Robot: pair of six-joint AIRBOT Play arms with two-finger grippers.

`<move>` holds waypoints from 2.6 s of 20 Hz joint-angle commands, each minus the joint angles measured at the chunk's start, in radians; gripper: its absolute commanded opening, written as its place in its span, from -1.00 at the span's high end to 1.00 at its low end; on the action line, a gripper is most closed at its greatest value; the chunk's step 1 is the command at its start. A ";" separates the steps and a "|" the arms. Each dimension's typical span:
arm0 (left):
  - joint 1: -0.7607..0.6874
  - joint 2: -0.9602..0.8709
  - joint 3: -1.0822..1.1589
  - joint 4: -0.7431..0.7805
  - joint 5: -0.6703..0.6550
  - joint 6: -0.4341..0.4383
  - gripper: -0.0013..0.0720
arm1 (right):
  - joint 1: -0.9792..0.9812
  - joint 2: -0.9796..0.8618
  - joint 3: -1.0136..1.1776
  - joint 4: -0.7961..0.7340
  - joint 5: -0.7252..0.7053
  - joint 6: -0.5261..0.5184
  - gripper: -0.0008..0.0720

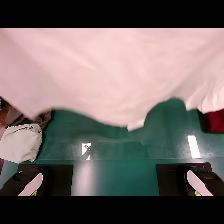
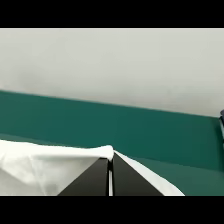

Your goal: Fold the shirts.

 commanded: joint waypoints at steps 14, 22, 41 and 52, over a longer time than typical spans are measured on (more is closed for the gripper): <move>0.002 -0.729 -0.398 0.079 0.133 0.032 0.90 | 0.261 -0.732 -0.246 -0.181 -0.268 0.055 0.93; 0.103 -0.732 -0.322 0.089 -0.089 0.032 -0.85 | 0.251 -0.738 -0.118 -0.176 -0.094 0.034 -0.04; 0.242 -0.650 -0.842 0.254 0.073 0.074 -0.85 | 0.259 -0.300 -0.761 -0.021 -0.120 -0.045 -0.04; 0.087 -0.692 -0.842 0.235 0.064 0.048 -0.35 | 0.259 -0.298 -0.760 0.004 -0.111 -0.043 -0.04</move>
